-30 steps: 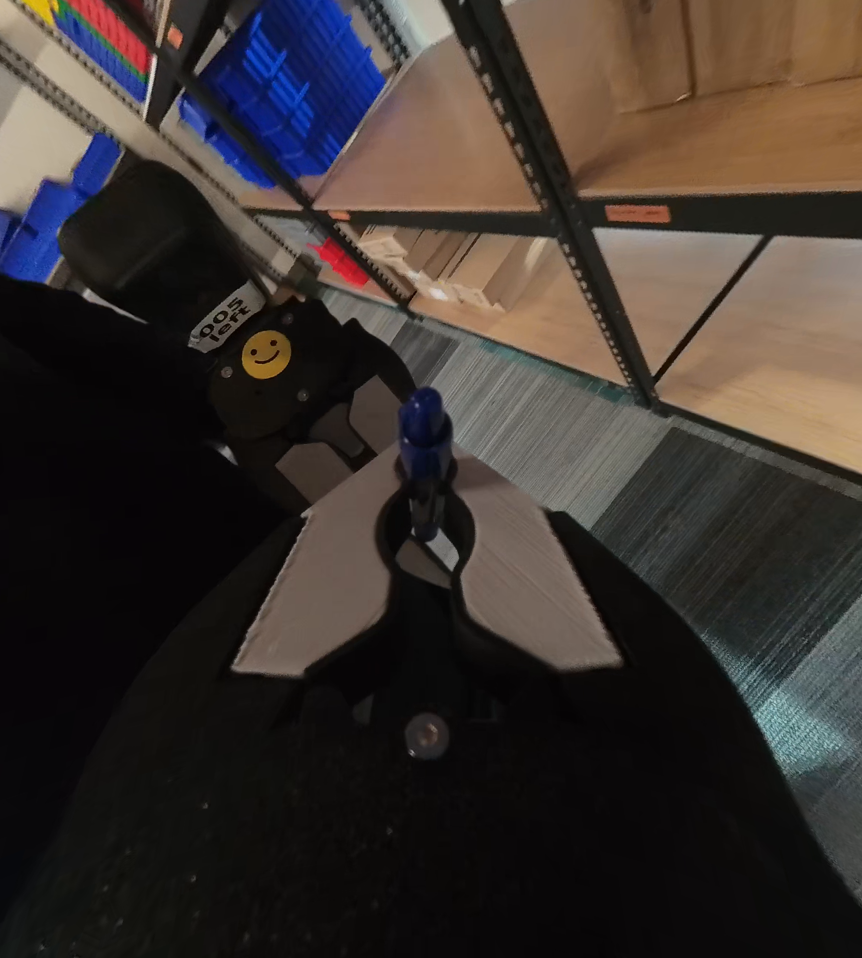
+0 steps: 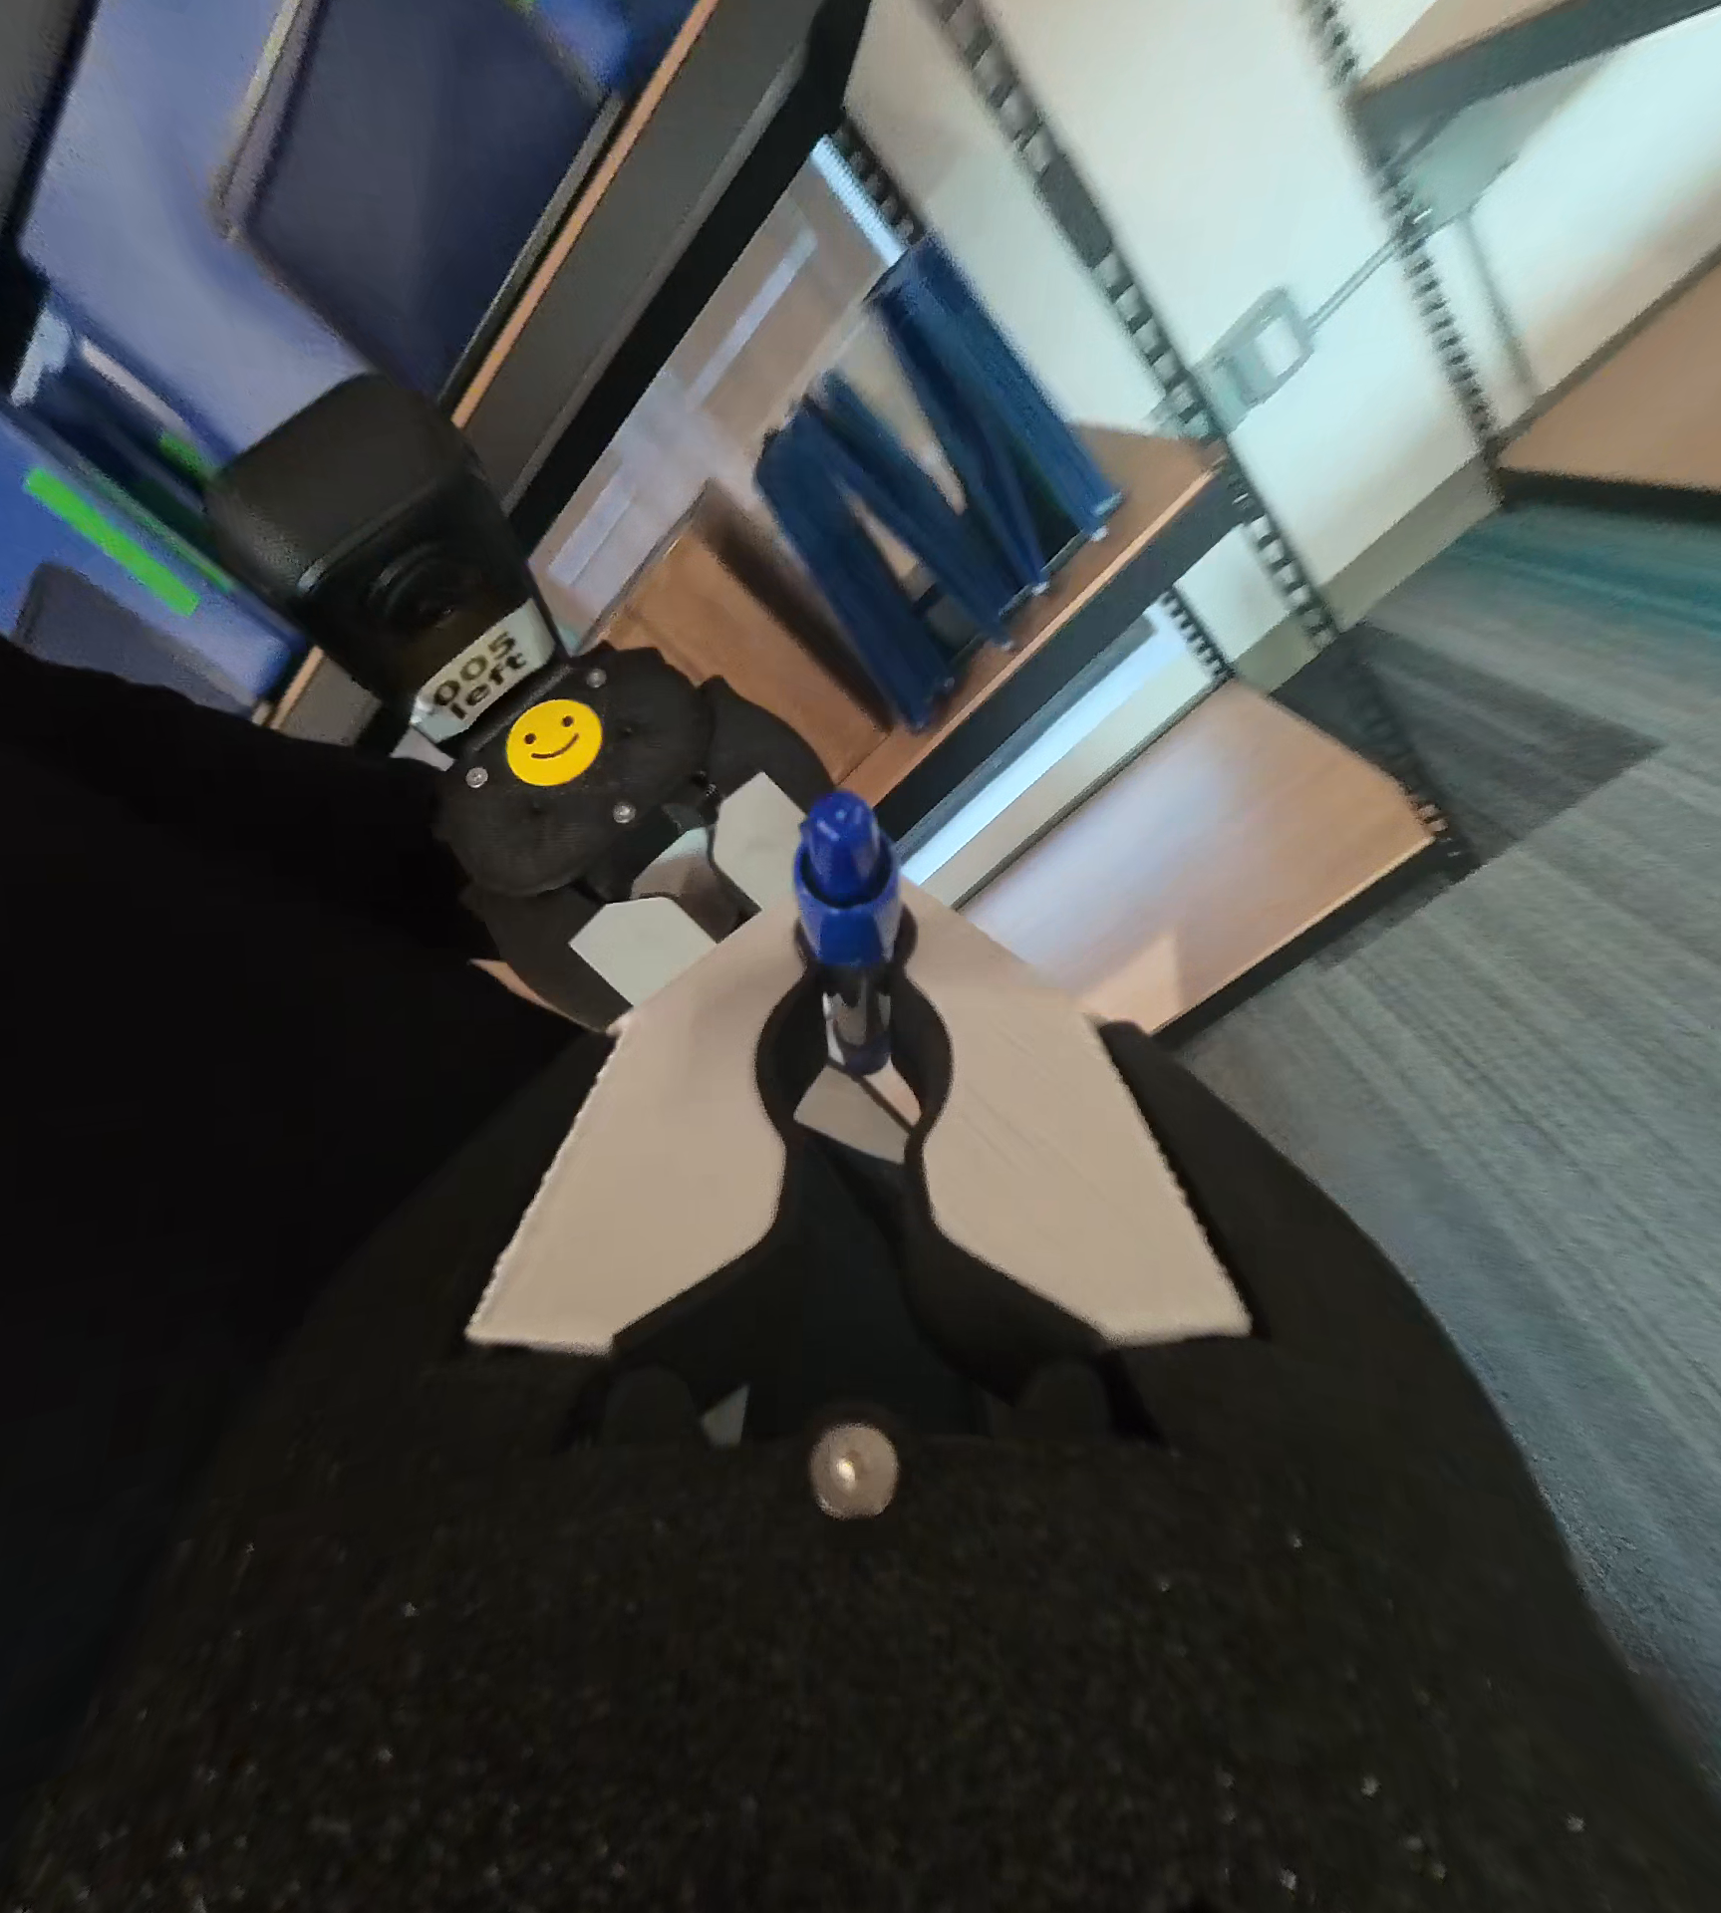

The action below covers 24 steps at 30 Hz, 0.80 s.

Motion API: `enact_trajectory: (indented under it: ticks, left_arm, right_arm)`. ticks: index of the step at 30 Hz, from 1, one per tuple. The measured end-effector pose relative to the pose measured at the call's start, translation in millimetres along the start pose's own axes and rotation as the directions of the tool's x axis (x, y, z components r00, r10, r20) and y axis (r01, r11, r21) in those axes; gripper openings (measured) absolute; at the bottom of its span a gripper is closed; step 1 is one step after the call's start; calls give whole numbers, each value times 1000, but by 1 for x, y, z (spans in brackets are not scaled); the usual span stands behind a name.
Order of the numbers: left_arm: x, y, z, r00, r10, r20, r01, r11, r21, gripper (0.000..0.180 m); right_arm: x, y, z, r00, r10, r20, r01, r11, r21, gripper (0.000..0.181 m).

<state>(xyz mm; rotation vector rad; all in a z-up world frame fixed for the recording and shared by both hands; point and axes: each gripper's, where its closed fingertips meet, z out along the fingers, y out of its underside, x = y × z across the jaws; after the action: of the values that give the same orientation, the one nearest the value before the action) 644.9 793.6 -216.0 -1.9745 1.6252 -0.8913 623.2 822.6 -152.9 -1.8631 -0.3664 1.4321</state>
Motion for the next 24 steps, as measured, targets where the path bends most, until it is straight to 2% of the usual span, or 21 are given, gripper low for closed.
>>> enact_trajectory:
  ticks: [4,9,13,15,17,20,22,24]
  left_arm:
    - [-31,-43,40,992,107,-74,-109,994,-26,6]
    - [-80,-75,82,967,168,-193,-177,984,-29,5]
    - [-138,-88,104,925,240,-295,-261,965,-34,2]
    - [-170,-99,108,905,258,-339,-288,957,-39,2]
    - [-200,-112,106,880,276,-387,-319,947,-49,11]
    - [-247,-132,116,848,321,-423,-369,929,-36,10]
    - [-273,-143,127,844,308,-440,-382,920,-87,13]
    - [-286,-168,135,832,310,-460,-375,925,-55,14]
  right_arm:
    - [49,-41,-39,994,30,-102,-18,993,121,2]
    - [112,-81,-65,965,60,-255,-11,982,191,2]
    - [167,-135,-91,925,135,-356,-19,951,310,2]
    - [196,-164,-111,880,203,-430,-26,924,382,2]
    - [214,-198,-133,843,262,-469,-12,882,471,2]
    - [241,-231,-167,770,305,-560,41,853,520,2]
    - [252,-250,-188,743,357,-566,59,808,587,2]
    - [257,-267,-203,755,382,-534,73,759,647,2]
